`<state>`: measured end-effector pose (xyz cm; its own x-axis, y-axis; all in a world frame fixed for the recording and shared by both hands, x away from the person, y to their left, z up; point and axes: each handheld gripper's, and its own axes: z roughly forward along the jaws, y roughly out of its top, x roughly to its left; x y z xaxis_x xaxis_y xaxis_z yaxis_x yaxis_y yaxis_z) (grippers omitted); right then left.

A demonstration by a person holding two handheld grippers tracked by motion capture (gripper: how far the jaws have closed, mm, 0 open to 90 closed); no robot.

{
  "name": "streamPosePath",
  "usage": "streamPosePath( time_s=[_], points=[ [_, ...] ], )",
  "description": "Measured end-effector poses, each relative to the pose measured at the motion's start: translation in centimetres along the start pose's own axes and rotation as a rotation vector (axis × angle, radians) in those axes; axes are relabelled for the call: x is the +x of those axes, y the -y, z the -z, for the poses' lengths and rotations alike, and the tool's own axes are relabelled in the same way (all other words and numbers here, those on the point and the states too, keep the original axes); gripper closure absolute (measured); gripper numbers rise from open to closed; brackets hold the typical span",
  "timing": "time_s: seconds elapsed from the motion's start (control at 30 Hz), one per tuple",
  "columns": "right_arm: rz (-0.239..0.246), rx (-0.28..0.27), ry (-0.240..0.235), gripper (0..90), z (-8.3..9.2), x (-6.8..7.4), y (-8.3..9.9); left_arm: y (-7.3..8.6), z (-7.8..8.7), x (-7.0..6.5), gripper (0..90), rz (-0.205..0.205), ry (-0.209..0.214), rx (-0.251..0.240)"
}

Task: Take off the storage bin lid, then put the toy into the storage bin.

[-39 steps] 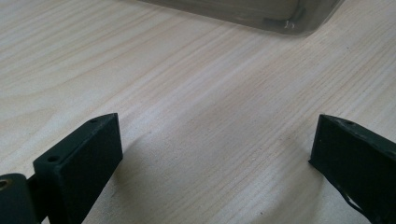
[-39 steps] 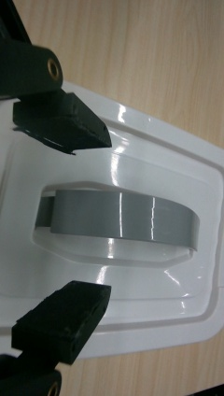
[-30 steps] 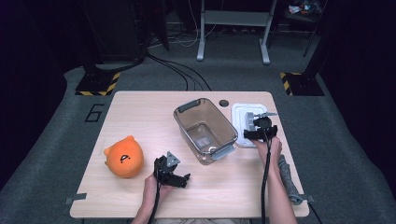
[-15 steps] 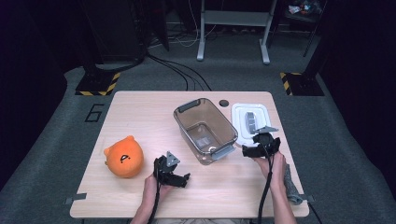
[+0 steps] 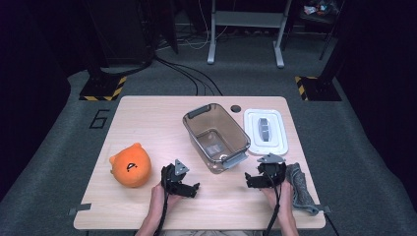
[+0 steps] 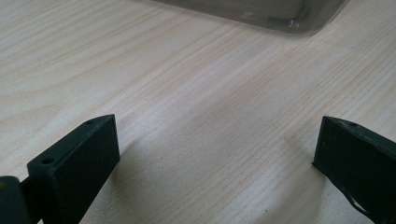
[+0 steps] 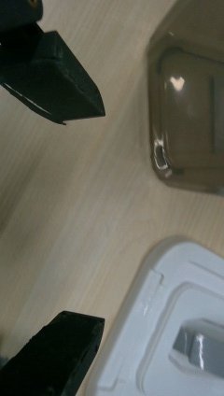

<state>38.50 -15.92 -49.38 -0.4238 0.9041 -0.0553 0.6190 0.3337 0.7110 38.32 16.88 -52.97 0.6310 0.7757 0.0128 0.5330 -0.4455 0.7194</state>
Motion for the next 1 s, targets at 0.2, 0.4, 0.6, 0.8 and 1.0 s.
streamPosePath(
  time_s=[0.2, 0.4, 0.6, 0.8, 1.0],
  points=[
    [0.000, 0.005, -0.032, 0.2, -1.1, 1.6, 1.6, 0.2, 1.0, 0.3, 0.0, 0.003, -0.006, -0.018],
    [0.002, 0.011, -0.030, 0.2, -1.7, 1.9, 2.5, -0.1, 3.1, 0.6, 0.0, -0.011, -0.007, -0.028],
    [-0.002, -0.002, -0.049, 0.0, -1.7, 1.7, 3.1, -0.6, 5.3, 0.8, 0.0, -0.015, -0.014, -0.058],
    [-0.003, -0.002, -0.078, 0.0, -1.8, 1.3, 3.2, -1.0, 8.5, 2.6, 0.0, 0.009, -0.031, -0.085],
    [0.023, -0.009, -0.092, 0.0, -2.0, 1.0, 3.1, -1.0, 11.0, 5.0, 0.0, 0.013, -0.057, -0.103]
  ],
)
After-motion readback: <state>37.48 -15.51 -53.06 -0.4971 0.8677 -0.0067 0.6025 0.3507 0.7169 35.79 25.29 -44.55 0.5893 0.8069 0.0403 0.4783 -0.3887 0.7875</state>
